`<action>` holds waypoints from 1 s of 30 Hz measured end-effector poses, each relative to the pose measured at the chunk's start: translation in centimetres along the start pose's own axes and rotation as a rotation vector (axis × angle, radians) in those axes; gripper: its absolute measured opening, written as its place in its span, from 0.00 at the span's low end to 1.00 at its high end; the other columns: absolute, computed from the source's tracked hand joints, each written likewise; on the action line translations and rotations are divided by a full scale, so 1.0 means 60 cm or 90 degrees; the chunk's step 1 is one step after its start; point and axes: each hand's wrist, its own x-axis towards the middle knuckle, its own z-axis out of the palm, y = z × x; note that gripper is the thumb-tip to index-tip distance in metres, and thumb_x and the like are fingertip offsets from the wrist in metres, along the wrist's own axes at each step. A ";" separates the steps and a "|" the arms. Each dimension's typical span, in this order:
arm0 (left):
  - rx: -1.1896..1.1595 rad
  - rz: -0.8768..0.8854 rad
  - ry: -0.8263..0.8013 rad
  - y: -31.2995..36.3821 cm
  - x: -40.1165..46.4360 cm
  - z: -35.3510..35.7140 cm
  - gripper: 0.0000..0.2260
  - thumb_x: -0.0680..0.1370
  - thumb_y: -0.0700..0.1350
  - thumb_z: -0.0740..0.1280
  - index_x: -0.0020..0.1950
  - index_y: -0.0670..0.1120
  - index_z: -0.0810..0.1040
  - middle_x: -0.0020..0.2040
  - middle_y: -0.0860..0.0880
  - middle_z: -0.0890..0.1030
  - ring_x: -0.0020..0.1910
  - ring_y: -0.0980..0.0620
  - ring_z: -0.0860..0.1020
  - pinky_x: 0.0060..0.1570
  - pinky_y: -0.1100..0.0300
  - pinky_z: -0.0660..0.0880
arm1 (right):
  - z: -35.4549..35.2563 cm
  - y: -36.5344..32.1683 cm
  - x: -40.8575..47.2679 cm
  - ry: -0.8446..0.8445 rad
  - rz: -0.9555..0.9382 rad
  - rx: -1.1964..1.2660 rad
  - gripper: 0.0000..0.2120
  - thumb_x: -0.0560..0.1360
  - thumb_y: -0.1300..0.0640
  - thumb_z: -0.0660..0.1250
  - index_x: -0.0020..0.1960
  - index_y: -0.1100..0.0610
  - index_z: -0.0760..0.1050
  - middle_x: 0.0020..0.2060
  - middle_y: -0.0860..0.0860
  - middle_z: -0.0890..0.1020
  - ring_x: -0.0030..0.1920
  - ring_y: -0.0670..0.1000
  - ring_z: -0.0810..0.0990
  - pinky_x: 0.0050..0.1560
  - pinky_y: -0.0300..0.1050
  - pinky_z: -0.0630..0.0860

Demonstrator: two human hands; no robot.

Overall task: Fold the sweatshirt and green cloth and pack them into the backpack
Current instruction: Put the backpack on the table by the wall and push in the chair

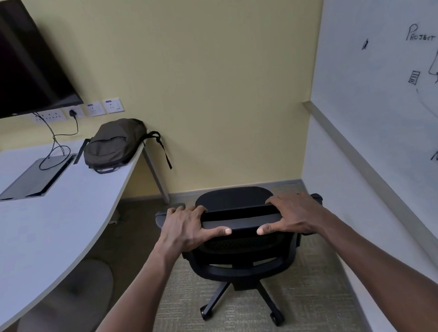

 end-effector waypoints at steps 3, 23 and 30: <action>-0.039 0.027 -0.019 0.000 -0.028 -0.003 0.48 0.64 0.85 0.43 0.65 0.54 0.75 0.53 0.51 0.81 0.50 0.50 0.77 0.55 0.50 0.69 | 0.004 -0.004 -0.037 0.015 -0.008 -0.021 0.53 0.59 0.12 0.47 0.68 0.47 0.69 0.58 0.48 0.79 0.58 0.53 0.76 0.59 0.58 0.71; -0.116 -0.022 -0.040 -0.003 -0.056 -0.021 0.47 0.63 0.84 0.37 0.61 0.59 0.80 0.53 0.56 0.83 0.52 0.53 0.80 0.48 0.55 0.70 | 0.006 -0.031 -0.105 0.059 -0.011 -0.018 0.53 0.62 0.14 0.47 0.72 0.49 0.67 0.58 0.49 0.79 0.58 0.53 0.78 0.60 0.55 0.71; -0.085 -0.055 -0.020 -0.019 -0.007 -0.004 0.45 0.66 0.83 0.37 0.62 0.61 0.78 0.50 0.55 0.84 0.52 0.53 0.80 0.56 0.50 0.68 | -0.008 -0.007 -0.048 0.062 -0.023 -0.024 0.53 0.62 0.14 0.47 0.72 0.50 0.68 0.58 0.49 0.80 0.59 0.53 0.78 0.61 0.55 0.72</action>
